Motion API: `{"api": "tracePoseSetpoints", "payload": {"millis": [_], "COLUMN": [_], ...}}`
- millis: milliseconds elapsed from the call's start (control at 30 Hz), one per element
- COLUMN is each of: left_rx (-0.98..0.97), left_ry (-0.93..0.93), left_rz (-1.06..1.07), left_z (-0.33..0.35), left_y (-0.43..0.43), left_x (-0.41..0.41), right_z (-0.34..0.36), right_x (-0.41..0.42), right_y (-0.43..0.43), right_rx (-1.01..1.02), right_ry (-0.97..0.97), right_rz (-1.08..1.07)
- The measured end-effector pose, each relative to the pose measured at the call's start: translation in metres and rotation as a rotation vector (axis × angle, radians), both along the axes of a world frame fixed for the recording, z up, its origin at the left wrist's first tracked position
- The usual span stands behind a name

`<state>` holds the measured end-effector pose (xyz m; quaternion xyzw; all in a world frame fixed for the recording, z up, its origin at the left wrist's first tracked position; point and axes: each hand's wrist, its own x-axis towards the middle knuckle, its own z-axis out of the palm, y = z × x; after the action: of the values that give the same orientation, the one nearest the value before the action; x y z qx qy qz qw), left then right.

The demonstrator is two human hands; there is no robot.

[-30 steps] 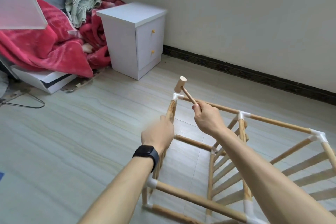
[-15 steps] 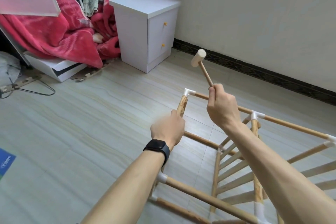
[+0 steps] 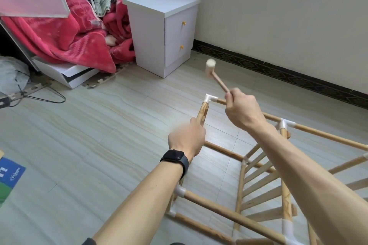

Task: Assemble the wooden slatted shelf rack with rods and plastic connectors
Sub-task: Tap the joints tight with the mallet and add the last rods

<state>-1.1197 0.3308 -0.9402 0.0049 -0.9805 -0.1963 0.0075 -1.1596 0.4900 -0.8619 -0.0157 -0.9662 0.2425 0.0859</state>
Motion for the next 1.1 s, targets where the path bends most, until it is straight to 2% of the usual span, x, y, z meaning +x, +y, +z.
{"api": "tracePoseSetpoints", "payload": {"millis": [33, 67, 133, 200, 300, 400, 433, 533, 633, 700, 767, 833, 900, 1000, 1100], "left_rx": [0.001, -0.003, -0.005, 0.007, 0.097, 0.301, 0.369, 0.426, 0.33, 0.313, 0.375, 0.397, 0.299, 0.281, 0.267], "left_ry": [0.001, 0.0, -0.002, -0.019, -0.101, -0.272, -0.278, -0.273, -0.39, -0.481, -0.522, -0.437, -0.317, -0.248, -0.207], "left_rz": [0.001, 0.002, 0.005, 0.006, -0.016, -0.089, -0.08, -0.02, -0.096, -0.165, -0.209, -0.201, -0.182, -0.177, -0.177], "left_z": [0.0, 0.0, 0.001, 0.001, 0.008, 0.015, 0.016, 0.007, -0.014, -0.03, -0.044, -0.053, -0.056, -0.062, -0.066], "left_y": [0.0, 0.0, 0.001, 0.003, -0.004, -0.027, -0.038, -0.081, -0.118, -0.125, -0.119, -0.108, -0.101, -0.096, -0.089], "left_x": [0.0, 0.0, 0.0, -0.002, -0.003, 0.003, 0.007, 0.034, 0.083, 0.117, 0.14, 0.152, 0.155, 0.149, 0.136], "right_z": [-0.001, -0.003, -0.008, -0.003, 0.019, 0.038, 0.045, 0.064, 0.073, 0.073, 0.07, 0.066, 0.062, 0.058, 0.054], "right_x": [0.002, 0.005, 0.009, 0.011, 0.024, 0.061, 0.076, 0.119, 0.155, 0.169, 0.178, 0.183, 0.184, 0.178, 0.16], "right_y": [-0.001, -0.002, -0.001, 0.003, 0.01, 0.018, 0.02, 0.016, -0.001, -0.019, -0.039, -0.055, -0.068, -0.084, -0.09], "right_rx": [-0.067, -0.07, 0.104, 0.173, 0.053, -0.14, -0.243, -0.611, -0.837, -0.855, -0.778, -0.606, -0.549, -0.793, -1.031], "right_ry": [0.058, 0.035, -0.22, -0.311, -0.248, -0.294, -0.291, -0.259, -0.174, -0.041, 0.081, 0.17, 0.23, 0.293, 0.323], "right_rz": [-0.015, -0.019, -0.026, -0.075, -0.051, 0.02, 0.031, 0.068, 0.143, 0.16, 0.165, 0.182, 0.205, 0.25, 0.182]}}
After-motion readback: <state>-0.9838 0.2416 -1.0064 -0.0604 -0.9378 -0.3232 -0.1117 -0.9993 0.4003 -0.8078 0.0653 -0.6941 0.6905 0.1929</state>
